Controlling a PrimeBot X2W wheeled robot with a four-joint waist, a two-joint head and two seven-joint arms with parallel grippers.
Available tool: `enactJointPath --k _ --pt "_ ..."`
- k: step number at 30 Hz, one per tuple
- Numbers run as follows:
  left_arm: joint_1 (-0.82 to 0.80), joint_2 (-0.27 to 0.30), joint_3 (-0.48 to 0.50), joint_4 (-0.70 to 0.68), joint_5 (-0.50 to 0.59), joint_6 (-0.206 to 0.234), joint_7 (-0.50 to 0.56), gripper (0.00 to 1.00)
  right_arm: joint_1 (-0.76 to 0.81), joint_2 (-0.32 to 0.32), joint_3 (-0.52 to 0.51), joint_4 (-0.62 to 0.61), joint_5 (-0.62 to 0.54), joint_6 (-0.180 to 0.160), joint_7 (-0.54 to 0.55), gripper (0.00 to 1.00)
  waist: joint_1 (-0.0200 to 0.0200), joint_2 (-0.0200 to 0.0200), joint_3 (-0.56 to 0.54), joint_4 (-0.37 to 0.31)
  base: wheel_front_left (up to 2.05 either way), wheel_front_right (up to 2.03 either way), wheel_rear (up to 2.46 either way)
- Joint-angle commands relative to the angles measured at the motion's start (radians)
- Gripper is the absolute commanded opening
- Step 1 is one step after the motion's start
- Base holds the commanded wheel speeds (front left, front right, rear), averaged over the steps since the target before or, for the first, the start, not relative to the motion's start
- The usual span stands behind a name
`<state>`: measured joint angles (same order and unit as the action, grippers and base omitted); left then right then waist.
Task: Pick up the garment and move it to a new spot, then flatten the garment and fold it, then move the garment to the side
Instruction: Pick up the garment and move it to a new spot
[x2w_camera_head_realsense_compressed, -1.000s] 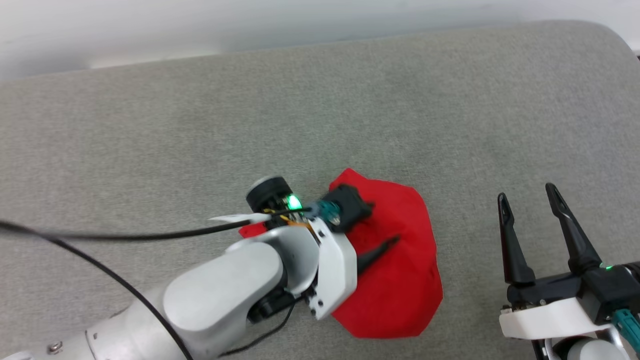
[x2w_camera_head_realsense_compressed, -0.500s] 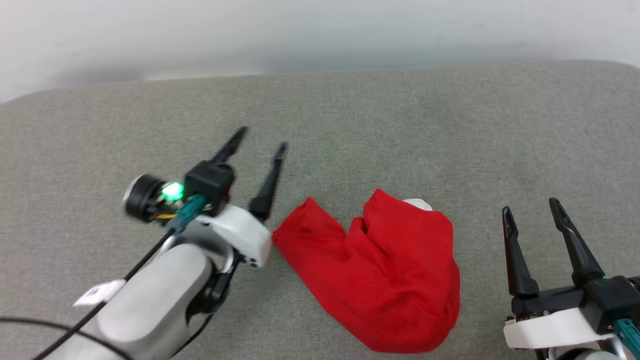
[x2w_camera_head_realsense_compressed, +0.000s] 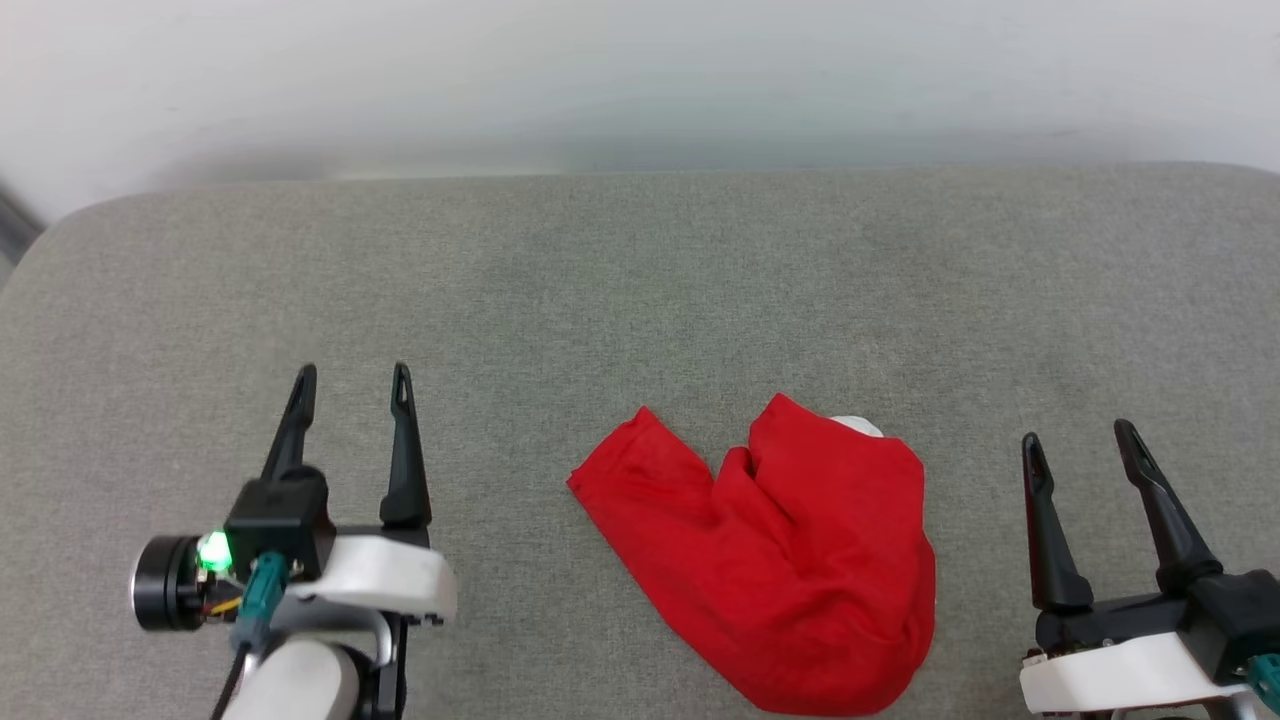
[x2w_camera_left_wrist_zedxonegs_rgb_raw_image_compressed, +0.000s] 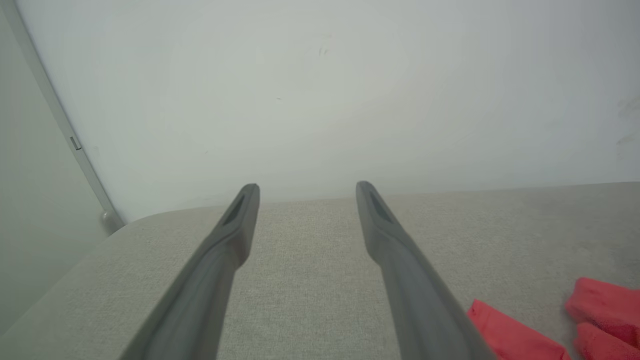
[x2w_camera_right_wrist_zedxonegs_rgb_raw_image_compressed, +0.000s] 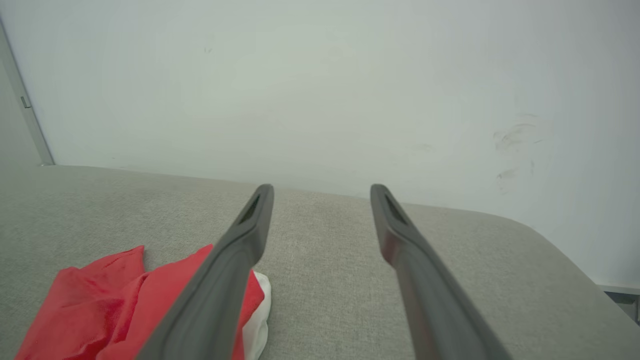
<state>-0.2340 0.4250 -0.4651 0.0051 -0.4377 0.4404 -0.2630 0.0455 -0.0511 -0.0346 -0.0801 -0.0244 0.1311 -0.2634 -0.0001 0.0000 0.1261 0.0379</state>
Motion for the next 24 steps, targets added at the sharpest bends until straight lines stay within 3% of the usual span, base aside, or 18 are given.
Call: enactJointPath --k 1,15,24 --pt "0.029 -0.018 0.028 -0.014 0.025 -0.010 -0.002 1.00 0.013 0.002 -0.003 0.001 0.011 0.000 -0.002 1.00 0.0001 0.0000 -0.004 0.002 0.00 0.00 0.00" --pt "0.225 -0.208 0.236 -0.030 0.222 -0.184 -0.002 1.00 0.055 0.001 -0.022 -0.010 0.105 -0.001 -0.002 1.00 0.0001 0.0000 -0.038 -0.005 0.00 0.00 0.00" --pt "0.300 -0.285 0.326 -0.043 0.296 -0.288 -0.003 1.00 0.087 0.002 -0.025 -0.020 0.133 0.000 -0.002 1.00 0.0001 0.0000 -0.052 -0.008 0.00 0.00 0.00"
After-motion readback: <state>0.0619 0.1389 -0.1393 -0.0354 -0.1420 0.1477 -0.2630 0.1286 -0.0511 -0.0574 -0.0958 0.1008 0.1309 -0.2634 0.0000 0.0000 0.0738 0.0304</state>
